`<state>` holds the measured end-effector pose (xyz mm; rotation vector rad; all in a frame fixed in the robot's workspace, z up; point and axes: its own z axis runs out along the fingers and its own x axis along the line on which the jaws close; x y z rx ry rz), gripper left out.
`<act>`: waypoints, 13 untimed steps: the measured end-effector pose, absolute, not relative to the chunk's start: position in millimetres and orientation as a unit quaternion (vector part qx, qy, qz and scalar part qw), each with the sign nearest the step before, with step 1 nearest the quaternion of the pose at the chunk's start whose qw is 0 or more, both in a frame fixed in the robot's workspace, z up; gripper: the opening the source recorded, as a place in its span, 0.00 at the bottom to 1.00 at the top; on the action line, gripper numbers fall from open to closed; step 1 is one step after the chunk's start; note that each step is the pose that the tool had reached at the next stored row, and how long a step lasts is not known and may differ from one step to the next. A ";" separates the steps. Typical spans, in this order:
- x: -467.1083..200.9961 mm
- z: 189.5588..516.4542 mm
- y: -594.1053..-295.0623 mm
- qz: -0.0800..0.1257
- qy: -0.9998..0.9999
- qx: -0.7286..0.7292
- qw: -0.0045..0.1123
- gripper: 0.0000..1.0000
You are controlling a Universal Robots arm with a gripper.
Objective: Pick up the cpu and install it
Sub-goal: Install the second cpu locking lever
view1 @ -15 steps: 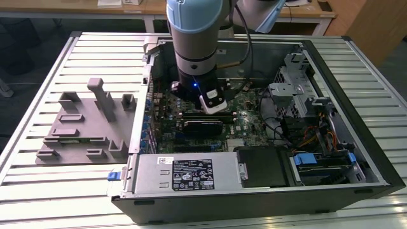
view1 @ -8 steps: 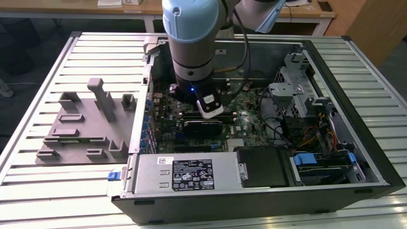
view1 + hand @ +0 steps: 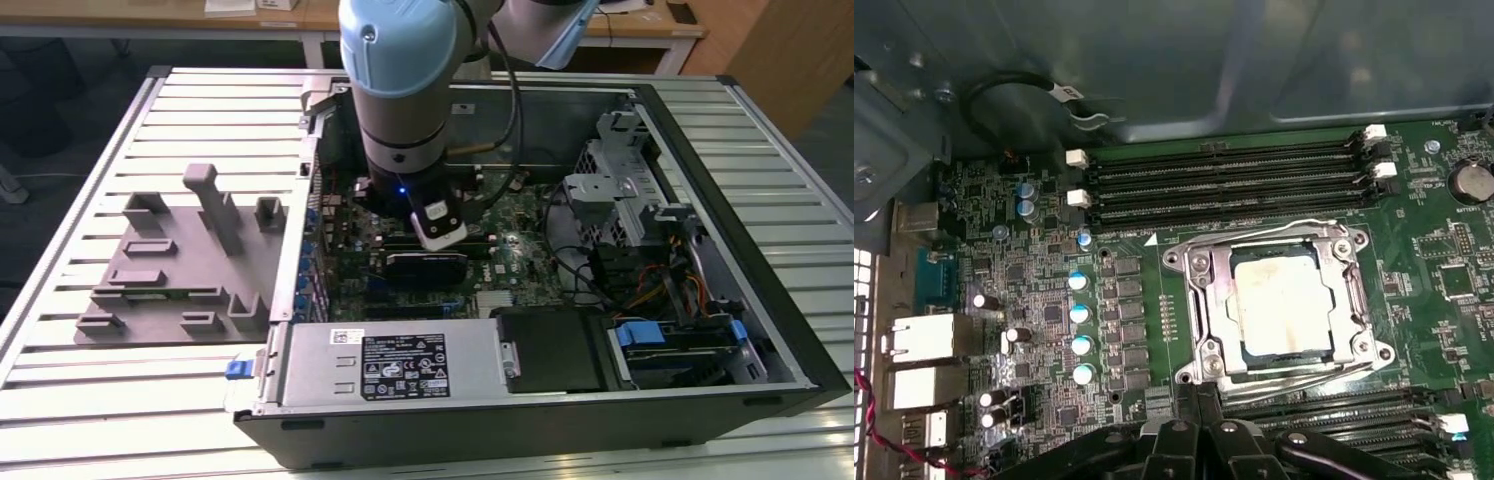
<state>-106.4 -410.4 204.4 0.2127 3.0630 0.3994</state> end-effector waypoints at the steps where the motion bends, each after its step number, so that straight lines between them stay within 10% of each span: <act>1: -106.5 204.0 -410.2 0.130 0.989 0.069 0.023 0.11; 13: -107.4 196.5 -409.8 0.141 0.987 0.069 0.022 0.11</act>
